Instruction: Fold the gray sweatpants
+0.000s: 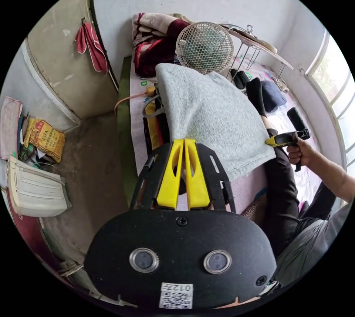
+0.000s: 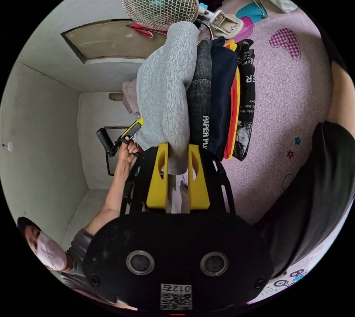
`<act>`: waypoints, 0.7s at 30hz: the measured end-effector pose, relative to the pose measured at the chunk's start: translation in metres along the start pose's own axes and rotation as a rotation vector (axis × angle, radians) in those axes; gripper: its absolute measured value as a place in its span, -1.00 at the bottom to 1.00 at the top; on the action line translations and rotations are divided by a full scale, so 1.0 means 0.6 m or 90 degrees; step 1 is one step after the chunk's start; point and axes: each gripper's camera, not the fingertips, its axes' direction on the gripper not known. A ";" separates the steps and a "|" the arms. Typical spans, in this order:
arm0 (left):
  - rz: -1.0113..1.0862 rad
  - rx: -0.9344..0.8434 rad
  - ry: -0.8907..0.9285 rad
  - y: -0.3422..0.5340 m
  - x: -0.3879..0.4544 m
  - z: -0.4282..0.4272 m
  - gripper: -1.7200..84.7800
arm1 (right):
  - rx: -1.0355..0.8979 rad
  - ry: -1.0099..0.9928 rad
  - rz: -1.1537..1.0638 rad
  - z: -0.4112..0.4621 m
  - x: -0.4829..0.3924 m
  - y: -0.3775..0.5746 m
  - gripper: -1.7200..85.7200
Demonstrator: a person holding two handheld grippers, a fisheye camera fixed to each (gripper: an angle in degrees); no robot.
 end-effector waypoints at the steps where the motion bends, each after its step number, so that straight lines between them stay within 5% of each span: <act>1: 0.003 0.002 -0.001 -0.002 0.006 -0.007 -0.96 | 0.006 -0.024 0.017 -0.012 0.016 0.007 -0.75; 7: 0.071 0.017 -0.095 -0.002 0.098 -0.087 -0.96 | -0.027 -0.066 0.037 -0.038 0.066 0.012 -0.69; 14: 0.122 -0.077 -0.176 -0.002 0.159 -0.054 -0.96 | -0.042 -0.018 -0.015 -0.069 0.081 -0.032 -0.86; 21: 0.102 -0.089 -0.169 -0.016 0.176 -0.060 -0.96 | -0.035 0.019 -0.057 -0.136 0.088 -0.087 -0.90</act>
